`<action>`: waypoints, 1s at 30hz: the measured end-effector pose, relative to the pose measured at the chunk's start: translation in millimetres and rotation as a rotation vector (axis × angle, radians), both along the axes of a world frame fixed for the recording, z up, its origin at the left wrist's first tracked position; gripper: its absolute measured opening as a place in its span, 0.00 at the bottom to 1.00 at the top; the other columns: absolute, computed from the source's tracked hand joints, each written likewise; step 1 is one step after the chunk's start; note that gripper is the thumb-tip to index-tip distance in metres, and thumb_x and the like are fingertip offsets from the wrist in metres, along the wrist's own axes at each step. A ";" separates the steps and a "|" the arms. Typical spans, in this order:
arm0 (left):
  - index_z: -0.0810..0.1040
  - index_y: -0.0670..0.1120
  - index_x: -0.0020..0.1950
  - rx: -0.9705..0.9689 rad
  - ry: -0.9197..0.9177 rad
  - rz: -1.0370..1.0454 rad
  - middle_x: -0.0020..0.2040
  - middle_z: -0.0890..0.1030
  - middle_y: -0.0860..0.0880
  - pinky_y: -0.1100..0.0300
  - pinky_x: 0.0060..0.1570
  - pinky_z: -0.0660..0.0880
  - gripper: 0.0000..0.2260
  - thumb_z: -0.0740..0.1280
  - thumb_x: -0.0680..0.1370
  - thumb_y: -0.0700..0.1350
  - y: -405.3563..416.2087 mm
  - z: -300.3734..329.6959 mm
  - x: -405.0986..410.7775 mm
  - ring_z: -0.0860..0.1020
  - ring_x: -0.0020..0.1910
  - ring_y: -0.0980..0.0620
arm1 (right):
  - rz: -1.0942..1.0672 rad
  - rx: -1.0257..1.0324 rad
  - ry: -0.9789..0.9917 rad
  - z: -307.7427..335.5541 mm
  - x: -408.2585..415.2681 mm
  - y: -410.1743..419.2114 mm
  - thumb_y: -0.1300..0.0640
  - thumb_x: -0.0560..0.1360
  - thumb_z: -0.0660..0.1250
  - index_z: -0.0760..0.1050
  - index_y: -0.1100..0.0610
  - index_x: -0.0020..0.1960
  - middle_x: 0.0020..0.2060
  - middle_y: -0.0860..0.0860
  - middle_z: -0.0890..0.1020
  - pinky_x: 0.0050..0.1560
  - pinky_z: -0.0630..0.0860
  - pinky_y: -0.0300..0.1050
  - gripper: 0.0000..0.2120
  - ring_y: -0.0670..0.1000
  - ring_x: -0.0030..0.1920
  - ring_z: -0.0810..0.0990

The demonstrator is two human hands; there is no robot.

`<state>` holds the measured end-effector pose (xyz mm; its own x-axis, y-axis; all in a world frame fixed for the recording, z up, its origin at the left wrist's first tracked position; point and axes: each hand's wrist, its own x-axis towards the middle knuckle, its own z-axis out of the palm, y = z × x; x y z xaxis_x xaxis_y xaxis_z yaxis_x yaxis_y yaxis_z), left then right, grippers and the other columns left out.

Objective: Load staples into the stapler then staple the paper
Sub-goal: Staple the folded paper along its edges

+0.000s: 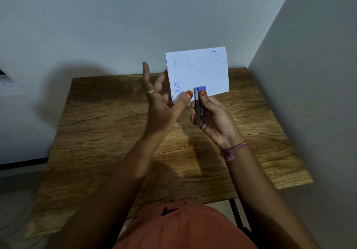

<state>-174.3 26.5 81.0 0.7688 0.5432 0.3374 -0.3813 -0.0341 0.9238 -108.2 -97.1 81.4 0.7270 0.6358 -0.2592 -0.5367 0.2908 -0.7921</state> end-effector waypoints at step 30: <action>0.81 0.44 0.54 -0.598 0.086 -0.118 0.56 0.81 0.40 0.50 0.60 0.75 0.08 0.69 0.75 0.38 -29.8 11.2 11.4 0.79 0.57 0.41 | -0.131 0.101 -0.003 11.1 -12.1 28.8 0.61 0.74 0.66 0.75 0.62 0.54 0.45 0.56 0.80 0.51 0.74 0.45 0.09 0.53 0.48 0.79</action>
